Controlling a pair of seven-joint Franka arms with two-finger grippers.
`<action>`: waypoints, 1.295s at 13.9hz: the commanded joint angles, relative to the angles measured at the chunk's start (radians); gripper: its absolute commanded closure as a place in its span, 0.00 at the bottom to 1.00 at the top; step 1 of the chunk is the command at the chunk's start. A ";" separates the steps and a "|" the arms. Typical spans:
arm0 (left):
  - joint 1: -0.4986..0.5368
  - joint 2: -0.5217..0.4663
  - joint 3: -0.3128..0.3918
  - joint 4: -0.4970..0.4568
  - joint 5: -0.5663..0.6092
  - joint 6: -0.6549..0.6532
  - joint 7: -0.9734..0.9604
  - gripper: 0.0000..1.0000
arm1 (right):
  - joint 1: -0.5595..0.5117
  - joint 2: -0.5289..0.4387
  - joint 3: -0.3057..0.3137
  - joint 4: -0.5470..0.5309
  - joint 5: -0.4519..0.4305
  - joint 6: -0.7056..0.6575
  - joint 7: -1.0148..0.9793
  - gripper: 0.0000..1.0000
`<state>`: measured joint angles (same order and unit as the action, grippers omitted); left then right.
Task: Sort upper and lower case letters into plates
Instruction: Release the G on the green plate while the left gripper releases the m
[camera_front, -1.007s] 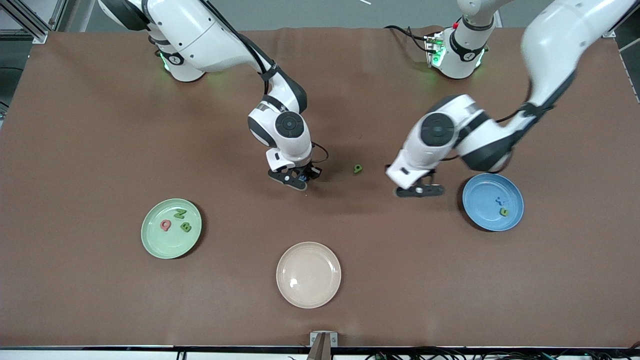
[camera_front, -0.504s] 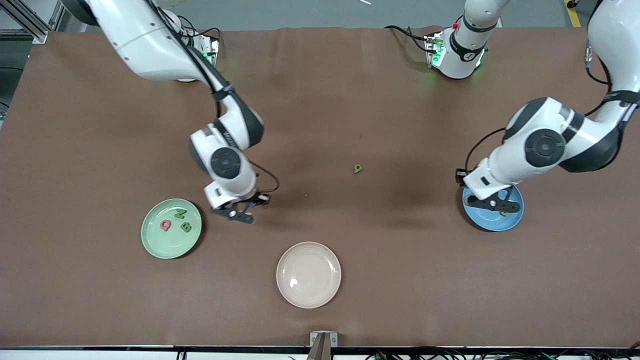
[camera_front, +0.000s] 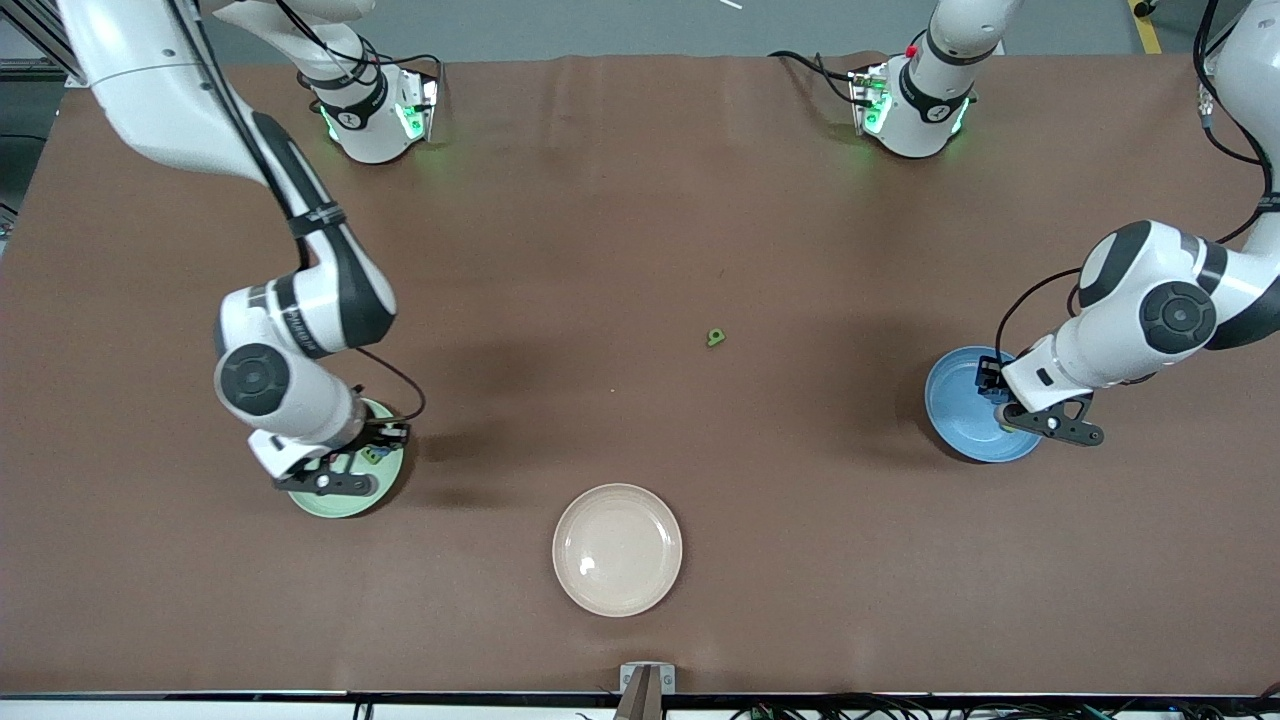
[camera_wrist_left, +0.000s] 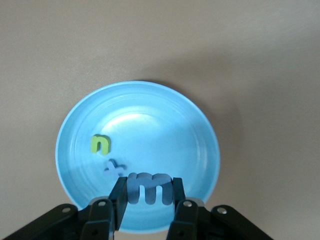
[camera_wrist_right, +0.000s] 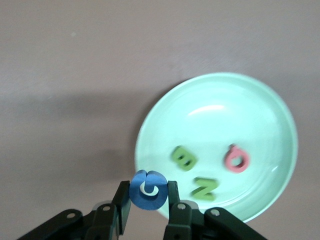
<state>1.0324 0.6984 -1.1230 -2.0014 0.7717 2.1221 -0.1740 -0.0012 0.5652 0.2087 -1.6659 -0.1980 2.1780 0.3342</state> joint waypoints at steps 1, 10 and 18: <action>0.018 -0.005 0.028 -0.059 0.066 0.079 0.005 0.83 | -0.063 0.062 0.020 0.063 0.005 -0.003 -0.096 1.00; -0.066 0.018 0.121 -0.071 0.112 0.104 -0.070 0.82 | -0.134 0.197 0.014 0.126 -0.004 0.048 -0.169 1.00; -0.092 0.047 0.155 -0.080 0.123 0.121 -0.093 0.80 | -0.138 0.229 0.014 0.126 -0.008 0.115 -0.165 0.96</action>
<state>0.9537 0.7405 -0.9787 -2.0728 0.8717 2.2183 -0.2372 -0.1236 0.7893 0.2072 -1.5540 -0.1986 2.2960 0.1794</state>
